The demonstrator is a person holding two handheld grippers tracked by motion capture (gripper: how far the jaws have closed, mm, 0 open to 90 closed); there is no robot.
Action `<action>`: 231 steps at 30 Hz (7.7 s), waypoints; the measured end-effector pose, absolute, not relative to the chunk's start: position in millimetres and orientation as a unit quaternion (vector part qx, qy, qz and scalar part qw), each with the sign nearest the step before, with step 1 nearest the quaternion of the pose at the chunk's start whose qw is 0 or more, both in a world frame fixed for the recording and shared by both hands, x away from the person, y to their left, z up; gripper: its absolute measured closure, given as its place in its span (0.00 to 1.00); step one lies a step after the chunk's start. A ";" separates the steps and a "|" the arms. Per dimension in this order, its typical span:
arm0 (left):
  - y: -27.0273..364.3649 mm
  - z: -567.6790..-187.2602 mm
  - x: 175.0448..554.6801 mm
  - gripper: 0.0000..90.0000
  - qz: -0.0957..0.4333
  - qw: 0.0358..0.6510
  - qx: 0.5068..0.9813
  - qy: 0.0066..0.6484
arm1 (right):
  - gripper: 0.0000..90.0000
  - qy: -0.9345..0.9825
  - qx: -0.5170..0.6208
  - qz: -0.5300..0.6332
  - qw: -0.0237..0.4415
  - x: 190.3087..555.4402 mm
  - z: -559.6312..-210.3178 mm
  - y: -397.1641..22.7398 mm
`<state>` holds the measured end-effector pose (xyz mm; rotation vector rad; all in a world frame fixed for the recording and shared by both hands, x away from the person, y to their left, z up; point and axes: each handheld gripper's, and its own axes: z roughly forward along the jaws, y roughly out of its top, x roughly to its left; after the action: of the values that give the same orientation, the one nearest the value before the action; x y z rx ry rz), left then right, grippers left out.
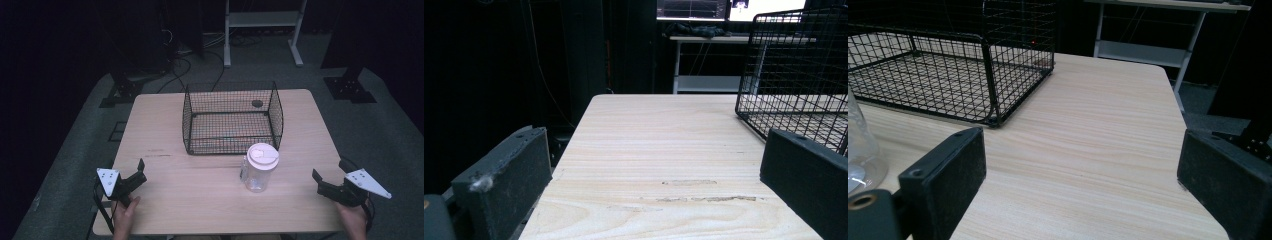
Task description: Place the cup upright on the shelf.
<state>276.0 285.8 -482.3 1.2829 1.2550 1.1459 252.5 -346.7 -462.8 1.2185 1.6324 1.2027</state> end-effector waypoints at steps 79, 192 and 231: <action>284.7 -482.2 275.1 0.00 0.472 0.486 0.530 0.510 | 0.01 0.727 0.295 0.544 0.297 260.1 -413.3 -216.0; 285.7 -482.2 275.2 0.00 0.467 0.491 0.528 0.512 | 0.05 0.718 0.236 0.548 0.357 363.0 -275.1 -140.9; 286.6 -482.2 275.5 0.00 0.465 0.495 0.526 0.512 | 0.05 0.720 0.273 0.521 0.367 444.5 -313.4 -100.4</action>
<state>275.5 286.6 -482.2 1.2762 1.2402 1.1277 444.5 -100.4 -313.4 0.7014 1.8506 1.3385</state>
